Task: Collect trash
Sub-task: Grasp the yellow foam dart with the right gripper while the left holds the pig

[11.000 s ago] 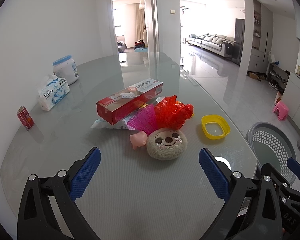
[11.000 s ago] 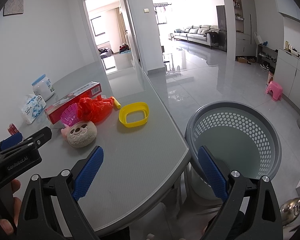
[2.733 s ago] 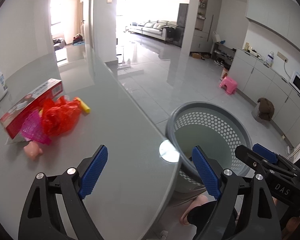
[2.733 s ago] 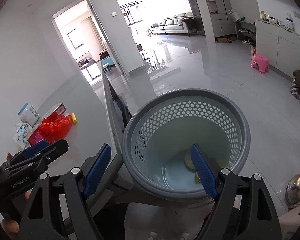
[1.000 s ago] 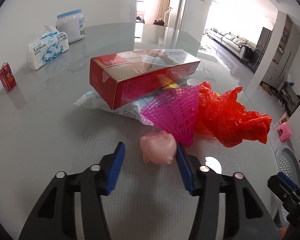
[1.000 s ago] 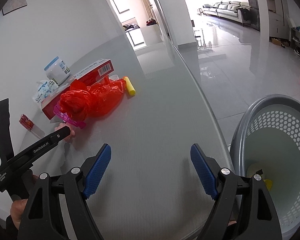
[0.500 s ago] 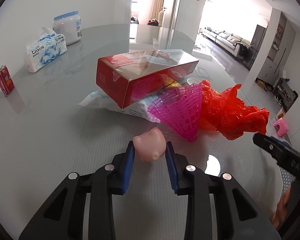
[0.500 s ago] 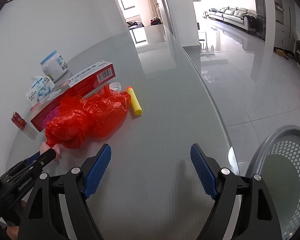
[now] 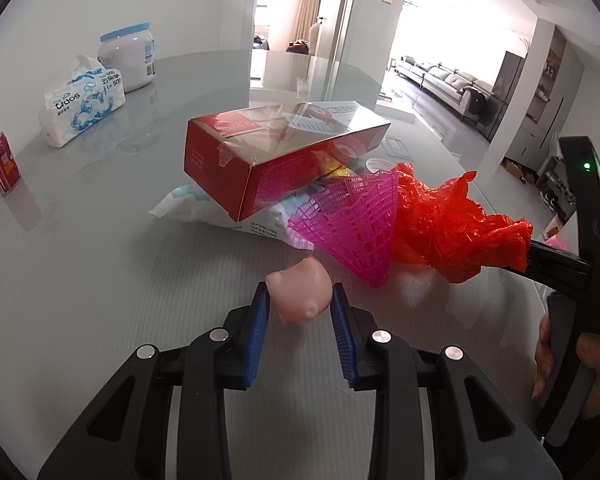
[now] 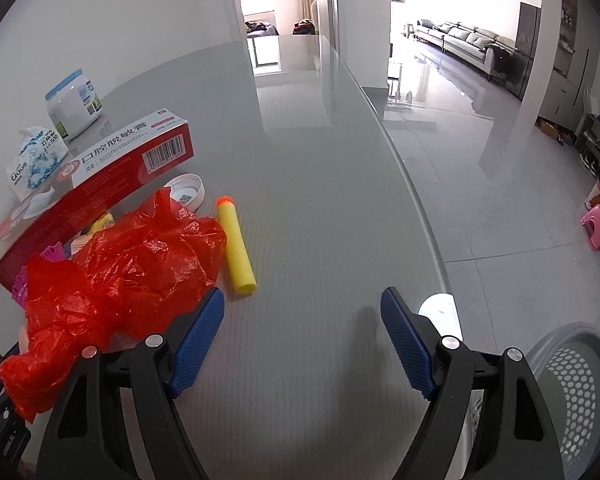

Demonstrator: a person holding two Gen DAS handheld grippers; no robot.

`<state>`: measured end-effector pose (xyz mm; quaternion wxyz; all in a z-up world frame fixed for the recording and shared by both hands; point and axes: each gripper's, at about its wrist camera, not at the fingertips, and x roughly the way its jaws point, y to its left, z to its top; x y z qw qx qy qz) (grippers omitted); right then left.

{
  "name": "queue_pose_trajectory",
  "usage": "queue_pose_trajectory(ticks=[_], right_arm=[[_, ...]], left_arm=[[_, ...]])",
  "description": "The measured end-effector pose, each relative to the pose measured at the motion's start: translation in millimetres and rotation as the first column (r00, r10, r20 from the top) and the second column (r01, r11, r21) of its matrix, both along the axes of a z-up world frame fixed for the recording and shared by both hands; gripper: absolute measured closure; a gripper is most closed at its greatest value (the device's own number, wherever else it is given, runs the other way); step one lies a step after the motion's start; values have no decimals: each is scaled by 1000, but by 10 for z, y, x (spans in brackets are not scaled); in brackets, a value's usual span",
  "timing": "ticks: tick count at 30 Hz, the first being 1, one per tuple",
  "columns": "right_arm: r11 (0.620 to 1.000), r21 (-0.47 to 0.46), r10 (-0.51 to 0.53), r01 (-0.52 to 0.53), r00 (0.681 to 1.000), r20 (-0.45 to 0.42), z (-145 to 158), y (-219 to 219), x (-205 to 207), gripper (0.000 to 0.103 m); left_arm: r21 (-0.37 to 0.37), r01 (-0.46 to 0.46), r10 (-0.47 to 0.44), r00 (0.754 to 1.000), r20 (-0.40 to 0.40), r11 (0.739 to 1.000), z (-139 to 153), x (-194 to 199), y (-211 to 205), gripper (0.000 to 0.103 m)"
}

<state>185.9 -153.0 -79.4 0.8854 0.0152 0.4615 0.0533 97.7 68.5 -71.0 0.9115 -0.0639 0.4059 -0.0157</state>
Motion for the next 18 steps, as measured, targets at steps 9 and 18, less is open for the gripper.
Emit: queue_pose_trajectory(ticks=[9,18], right_arm=[[997,-58,48,-48,999,13,3,192,163,43],[995,-66,77,-74,996,45,22,280,98,88]], left_arm=[[-14,6,-6,1000,0,1000,-3,14,22,72],[-27,6,-6,1000,1,1000,0,16,37,72]])
